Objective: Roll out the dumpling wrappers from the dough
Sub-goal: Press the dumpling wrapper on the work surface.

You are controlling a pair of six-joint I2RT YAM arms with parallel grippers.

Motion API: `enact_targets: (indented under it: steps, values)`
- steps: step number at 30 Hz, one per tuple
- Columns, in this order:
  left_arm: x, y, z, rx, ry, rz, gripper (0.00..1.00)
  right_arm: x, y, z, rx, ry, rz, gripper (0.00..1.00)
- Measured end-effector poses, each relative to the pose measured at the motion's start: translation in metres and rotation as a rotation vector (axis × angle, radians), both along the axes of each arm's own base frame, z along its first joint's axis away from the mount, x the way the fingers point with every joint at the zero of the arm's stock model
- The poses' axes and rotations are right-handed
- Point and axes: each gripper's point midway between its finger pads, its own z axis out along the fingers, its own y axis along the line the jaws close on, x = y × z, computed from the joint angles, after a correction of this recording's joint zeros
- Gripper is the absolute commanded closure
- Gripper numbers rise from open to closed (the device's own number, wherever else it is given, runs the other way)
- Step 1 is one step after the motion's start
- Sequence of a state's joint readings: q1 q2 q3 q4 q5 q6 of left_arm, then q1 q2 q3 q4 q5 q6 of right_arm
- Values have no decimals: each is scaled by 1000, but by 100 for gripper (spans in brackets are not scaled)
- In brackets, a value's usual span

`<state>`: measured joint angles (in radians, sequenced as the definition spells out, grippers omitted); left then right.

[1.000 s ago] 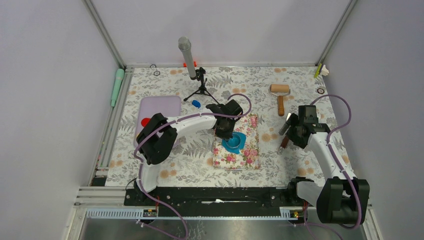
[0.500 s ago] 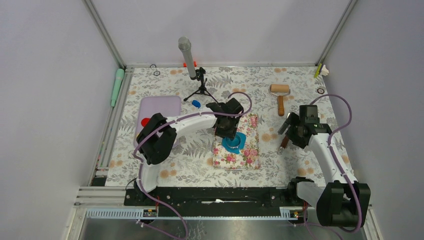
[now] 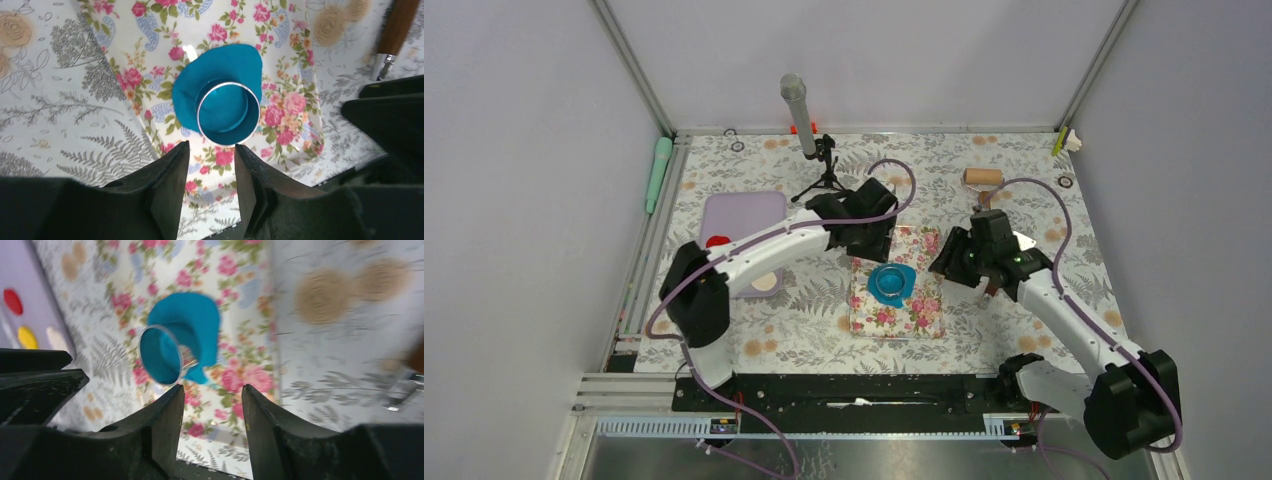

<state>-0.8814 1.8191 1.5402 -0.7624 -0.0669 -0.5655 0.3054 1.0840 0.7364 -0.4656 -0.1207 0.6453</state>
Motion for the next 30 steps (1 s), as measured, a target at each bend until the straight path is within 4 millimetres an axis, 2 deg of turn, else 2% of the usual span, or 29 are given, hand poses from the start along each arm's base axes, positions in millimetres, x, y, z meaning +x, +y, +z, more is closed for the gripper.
enact_targets:
  steps: [2, 5, 8, 10, 12, 19, 24, 30]
  values:
    - [-6, 7, 14, -46, -3, 1, 62, -4, 25, -2, 44, -3, 60, 54]
    - [-9, 21, 16, -130, 37, 26, 74, -4, 49, -8, 93, 16, 108, 60]
    - [-6, 38, -6, -174, 113, 99, 76, 3, 66, -21, 120, 43, 123, 61]
    - [-4, 52, -25, -173, 164, 152, 76, 5, 69, -32, 118, 71, 124, 62]
    - [-6, 55, -35, -178, 197, 173, 77, 5, 71, -41, 114, 96, 124, 62]
    - [-9, 30, -33, -307, 225, 145, 76, 6, 76, -51, 123, 122, 143, 63]
    - [-19, 25, -46, -348, 280, 145, 79, 8, 79, -50, 137, 112, 152, 64]
    - [-16, 16, -53, -374, 301, 142, 81, 10, 80, -56, 133, 121, 151, 66]
